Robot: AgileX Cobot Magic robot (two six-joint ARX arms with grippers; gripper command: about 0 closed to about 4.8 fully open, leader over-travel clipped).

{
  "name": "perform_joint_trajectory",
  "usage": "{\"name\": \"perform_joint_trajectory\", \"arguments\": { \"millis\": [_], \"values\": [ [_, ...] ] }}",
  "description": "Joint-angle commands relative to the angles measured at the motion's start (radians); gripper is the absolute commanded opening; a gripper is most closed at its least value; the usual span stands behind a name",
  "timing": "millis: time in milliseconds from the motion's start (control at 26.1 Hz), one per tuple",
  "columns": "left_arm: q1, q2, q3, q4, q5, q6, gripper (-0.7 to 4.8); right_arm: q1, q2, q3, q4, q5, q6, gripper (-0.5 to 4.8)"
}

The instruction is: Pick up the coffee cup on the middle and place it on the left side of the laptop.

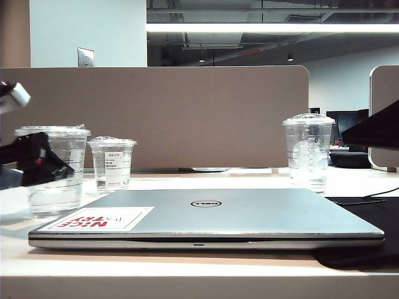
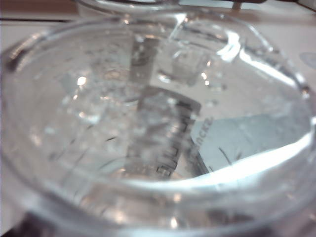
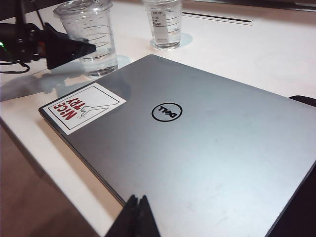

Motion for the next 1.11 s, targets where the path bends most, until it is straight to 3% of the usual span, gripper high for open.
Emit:
{"name": "perform_joint_trajectory", "arguments": {
  "millis": [38, 268, 575, 651, 728, 766, 805, 881, 1111],
  "values": [
    [0.029, -0.063, -0.04, 0.019, 0.003, 0.016, 4.79, 0.0, -0.001, -0.004, 0.018, -0.001, -0.001, -0.05],
    [0.087, -0.151, -0.101, 0.019, 0.076, 0.021, 4.79, 0.0, -0.003, -0.004, 0.018, -0.001, -0.001, -0.05],
    [0.094, -0.253, -0.131, -0.014, 0.25, -0.074, 4.79, -0.001, -0.004, -0.004, 0.018, 0.0, -0.001, -0.05],
    [0.094, -0.296, -0.172, -0.013, 0.227, -0.075, 3.9, -0.002, -0.006, -0.004, 0.018, -0.001, -0.001, -0.05],
    [0.094, -0.342, -0.213, -0.012, 0.195, -0.074, 3.55, -0.002, -0.007, -0.004, 0.018, -0.001, -0.001, -0.05],
    [0.095, -0.378, -0.22, -0.048, 0.198, -0.077, 2.68, -0.006, -0.007, -0.004, 0.018, -0.001, -0.001, -0.05],
    [0.095, -0.41, -0.22, -0.077, 0.203, -0.078, 0.92, -0.017, -0.011, -0.004, 0.016, -0.003, -0.001, -0.05],
    [0.095, -0.442, -0.22, -0.09, 0.203, -0.079, -0.07, -0.039, -0.021, -0.004, 0.013, -0.003, -0.001, -0.05],
    [0.094, -0.537, -0.219, -0.174, 0.101, -0.105, -0.06, -0.177, -0.079, -0.004, -0.002, -0.004, -0.001, -0.05]
  ]
}}
